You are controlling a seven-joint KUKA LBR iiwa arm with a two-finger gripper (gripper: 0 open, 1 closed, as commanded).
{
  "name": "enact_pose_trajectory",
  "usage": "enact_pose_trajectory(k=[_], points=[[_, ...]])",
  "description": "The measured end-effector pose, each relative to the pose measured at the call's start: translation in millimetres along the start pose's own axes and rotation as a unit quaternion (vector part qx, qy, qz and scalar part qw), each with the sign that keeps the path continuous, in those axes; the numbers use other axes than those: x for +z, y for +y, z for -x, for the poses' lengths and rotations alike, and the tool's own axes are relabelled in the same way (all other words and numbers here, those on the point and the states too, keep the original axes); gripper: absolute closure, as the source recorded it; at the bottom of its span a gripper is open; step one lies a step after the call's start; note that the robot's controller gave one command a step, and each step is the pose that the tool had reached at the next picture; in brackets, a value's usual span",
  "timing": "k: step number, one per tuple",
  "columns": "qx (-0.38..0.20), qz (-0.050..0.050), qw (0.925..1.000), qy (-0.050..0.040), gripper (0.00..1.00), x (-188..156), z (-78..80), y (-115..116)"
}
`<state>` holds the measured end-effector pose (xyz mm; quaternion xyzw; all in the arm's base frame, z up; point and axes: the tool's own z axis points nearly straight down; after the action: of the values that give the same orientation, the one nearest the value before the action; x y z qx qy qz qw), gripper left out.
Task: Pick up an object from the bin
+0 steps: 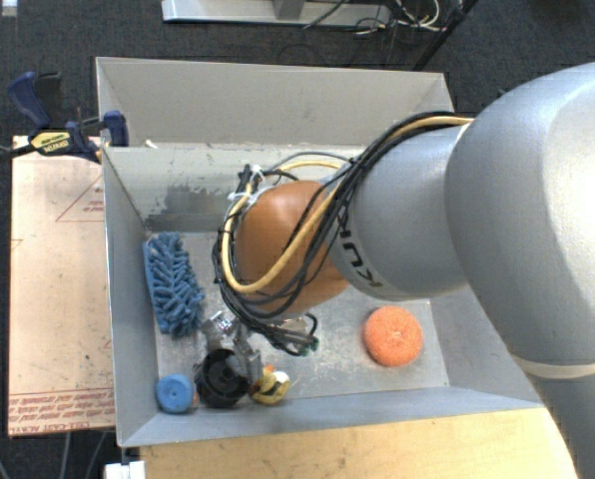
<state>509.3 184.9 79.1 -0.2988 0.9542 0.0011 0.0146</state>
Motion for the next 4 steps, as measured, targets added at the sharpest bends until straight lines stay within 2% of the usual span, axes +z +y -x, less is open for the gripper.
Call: enact_pose_trajectory(k=[1, 2, 4], points=[[0.000, 0.000, 1.0000, 0.0000, 1.00, 0.0, 0.0, 0.0], [-0.021, 0.000, 0.9998, -0.0014, 1.00, -99.6, 4.6, -4.9], [-0.021, 0.000, 0.9998, -0.0019, 1.00, -99.0, 4.6, -4.9]])
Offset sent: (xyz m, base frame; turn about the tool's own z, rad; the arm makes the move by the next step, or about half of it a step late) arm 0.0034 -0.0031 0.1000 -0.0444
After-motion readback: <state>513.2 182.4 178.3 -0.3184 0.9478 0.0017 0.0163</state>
